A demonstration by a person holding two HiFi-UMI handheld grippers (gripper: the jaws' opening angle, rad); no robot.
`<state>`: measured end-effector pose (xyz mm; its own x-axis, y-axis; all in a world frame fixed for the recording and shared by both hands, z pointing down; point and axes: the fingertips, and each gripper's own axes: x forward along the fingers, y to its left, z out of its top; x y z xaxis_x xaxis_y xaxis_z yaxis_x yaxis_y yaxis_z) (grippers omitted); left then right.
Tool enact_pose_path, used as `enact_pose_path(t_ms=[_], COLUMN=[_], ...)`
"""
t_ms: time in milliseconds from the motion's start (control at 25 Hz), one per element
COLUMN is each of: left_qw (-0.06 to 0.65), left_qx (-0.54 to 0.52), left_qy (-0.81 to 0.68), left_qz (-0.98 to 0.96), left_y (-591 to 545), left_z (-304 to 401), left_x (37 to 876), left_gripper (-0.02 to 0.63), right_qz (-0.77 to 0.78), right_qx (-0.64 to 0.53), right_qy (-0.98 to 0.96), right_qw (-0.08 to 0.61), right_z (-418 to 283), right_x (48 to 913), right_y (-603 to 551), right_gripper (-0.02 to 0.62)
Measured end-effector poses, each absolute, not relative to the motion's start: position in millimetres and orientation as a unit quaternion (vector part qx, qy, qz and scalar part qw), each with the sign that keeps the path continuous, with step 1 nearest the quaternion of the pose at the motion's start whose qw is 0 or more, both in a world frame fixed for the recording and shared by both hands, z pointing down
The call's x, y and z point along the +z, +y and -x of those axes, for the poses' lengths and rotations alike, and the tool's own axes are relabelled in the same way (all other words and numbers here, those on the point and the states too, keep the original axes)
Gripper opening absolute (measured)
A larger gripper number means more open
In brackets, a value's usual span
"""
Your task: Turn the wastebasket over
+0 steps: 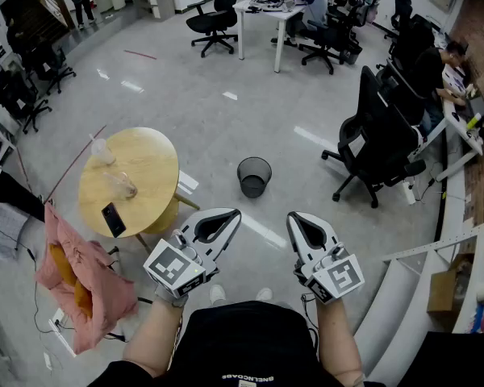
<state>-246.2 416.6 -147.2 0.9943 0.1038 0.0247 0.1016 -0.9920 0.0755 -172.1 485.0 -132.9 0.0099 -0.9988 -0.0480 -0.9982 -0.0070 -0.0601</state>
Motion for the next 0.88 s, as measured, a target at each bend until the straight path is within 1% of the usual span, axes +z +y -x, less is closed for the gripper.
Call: enact_pose_path(t_ms=[160,440,600,760,880], left_qw=[0.050,0.028,0.046,0.070,0.076], left_qx=[0.005,0.018,0.023,0.022,0.024], left_qy=[0.049,0.040,0.026,0.010,0.007], left_qz=[-0.998,-0.999,-0.998,-0.997,-0.997], left_y=[428,449,448,428,403], left_z=[236,207,194,182,167], left_x=[-145,-132,-120,-110,-101], left_gripper=[0.014,0.014,0.014,0.014,0.014], right_qz=[0.712,0.698,0.692,0.692,0.694], right_qx=[-0.002,-0.005,-0.011,-0.019,-0.035], right_qy=[0.701,0.714,0.720,0.720,0.718], right_qw=[0.039,0.046,0.053,0.042,0.038], right_z=[160,138,123,109,93], right_x=[-130,-121,-116,-104,-93], right_y=[498,515,514,499,476], right_gripper=[0.008,0.008,0.011,0.011,0.011])
